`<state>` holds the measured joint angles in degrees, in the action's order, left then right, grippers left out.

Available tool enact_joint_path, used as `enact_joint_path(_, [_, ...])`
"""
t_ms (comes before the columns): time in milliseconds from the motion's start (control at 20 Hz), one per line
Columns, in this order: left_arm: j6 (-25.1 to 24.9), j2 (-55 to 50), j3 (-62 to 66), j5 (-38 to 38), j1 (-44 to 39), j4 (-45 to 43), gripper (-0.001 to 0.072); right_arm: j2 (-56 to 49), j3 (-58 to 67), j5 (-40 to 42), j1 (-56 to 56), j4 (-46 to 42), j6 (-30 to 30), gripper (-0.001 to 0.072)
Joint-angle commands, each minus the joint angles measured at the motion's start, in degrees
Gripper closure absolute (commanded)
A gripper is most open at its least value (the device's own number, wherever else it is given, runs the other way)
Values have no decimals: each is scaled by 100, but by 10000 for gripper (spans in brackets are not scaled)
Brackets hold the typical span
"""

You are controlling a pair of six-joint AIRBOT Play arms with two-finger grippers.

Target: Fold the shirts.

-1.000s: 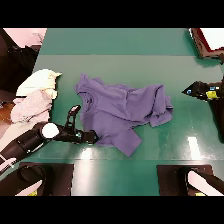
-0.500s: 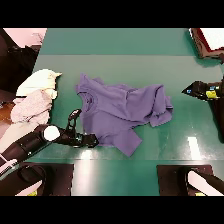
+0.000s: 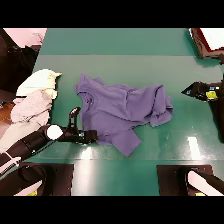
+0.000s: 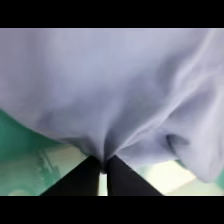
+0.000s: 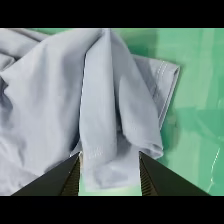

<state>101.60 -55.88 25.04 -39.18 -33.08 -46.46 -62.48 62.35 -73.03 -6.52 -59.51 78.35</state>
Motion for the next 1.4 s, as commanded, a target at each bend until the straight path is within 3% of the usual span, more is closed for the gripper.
enact_joint_path(0, [-297, -28, 350, -39, 4, 2, 677, 9, -81, -442, -2, -4, 2, 304])
enact_joint_path(250, [-308, -28, 1530, -315, 15, -1036, 677, 549, -1641, -225, 208, 87, 223, 294])
enact_joint_path(300, [-308, -28, 1692, -326, 15, -1084, 676, 619, -1971, -116, 310, 354, 225, 258])
enact_joint_path(450, [-313, -28, 1836, -341, 15, -1084, 677, 501, -2691, 337, 649, 1082, 245, 251])
enact_joint_path(1050, [-455, -28, 1834, -796, 15, -1104, 676, -468, -2997, 1878, 1403, 1285, 1034, 264])
enact_joint_path(1250, [-455, -28, 1834, -789, 15, -1106, 676, -470, -2997, 2159, 1403, 1279, 1141, 330])
enact_joint_path(1300, [-455, -31, 1834, -789, 15, -1104, 676, -470, -2997, 2159, 1403, 1252, 1119, 524])
enact_joint_path(1350, [-455, -28, 1834, -791, 15, -1106, 677, -470, -2997, 2166, 1403, 1185, 1095, 642])
